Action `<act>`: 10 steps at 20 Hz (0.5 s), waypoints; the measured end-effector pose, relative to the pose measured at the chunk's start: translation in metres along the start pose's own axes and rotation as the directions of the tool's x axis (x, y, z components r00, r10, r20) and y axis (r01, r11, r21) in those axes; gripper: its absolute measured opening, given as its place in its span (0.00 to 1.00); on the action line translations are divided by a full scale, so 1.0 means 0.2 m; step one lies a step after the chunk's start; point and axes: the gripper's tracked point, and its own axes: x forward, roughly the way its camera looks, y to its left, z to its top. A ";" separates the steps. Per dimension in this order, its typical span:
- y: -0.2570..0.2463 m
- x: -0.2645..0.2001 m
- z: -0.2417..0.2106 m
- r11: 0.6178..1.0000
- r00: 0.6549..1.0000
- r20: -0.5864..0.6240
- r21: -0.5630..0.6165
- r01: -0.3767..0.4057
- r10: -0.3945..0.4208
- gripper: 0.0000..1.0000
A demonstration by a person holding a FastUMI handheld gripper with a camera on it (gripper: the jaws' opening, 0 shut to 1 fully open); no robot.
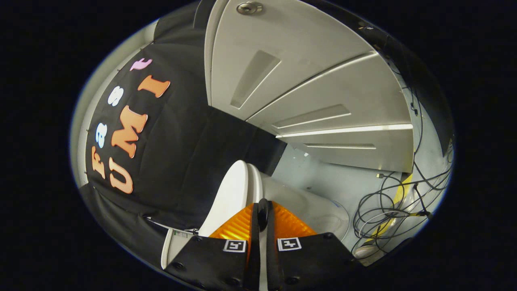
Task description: Open the toilet lid.
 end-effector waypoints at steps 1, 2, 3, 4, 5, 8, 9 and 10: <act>0.01 0.04 0.01 1.000 1.000 0.004 -0.005 0.007 -0.007 0.09; 0.01 0.01 0.01 1.000 1.000 0.000 -0.021 0.018 -0.018 0.08; 0.02 0.01 0.01 0.999 1.000 -0.001 -0.037 0.030 -0.030 0.08; 0.03 0.00 0.00 0.998 0.999 -0.005 -0.045 0.042 -0.043 0.08; 0.04 0.00 0.00 0.997 0.999 0.001 -0.052 0.049 -0.049 0.08; 0.09 0.01 0.04 0.994 0.997 0.044 -0.084 0.064 -0.061 0.08; 0.12 0.01 0.07 0.993 0.996 0.070 -0.095 0.066 -0.059 0.08; 0.16 0.04 0.10 0.992 0.994 0.094 -0.108 0.067 -0.057 0.08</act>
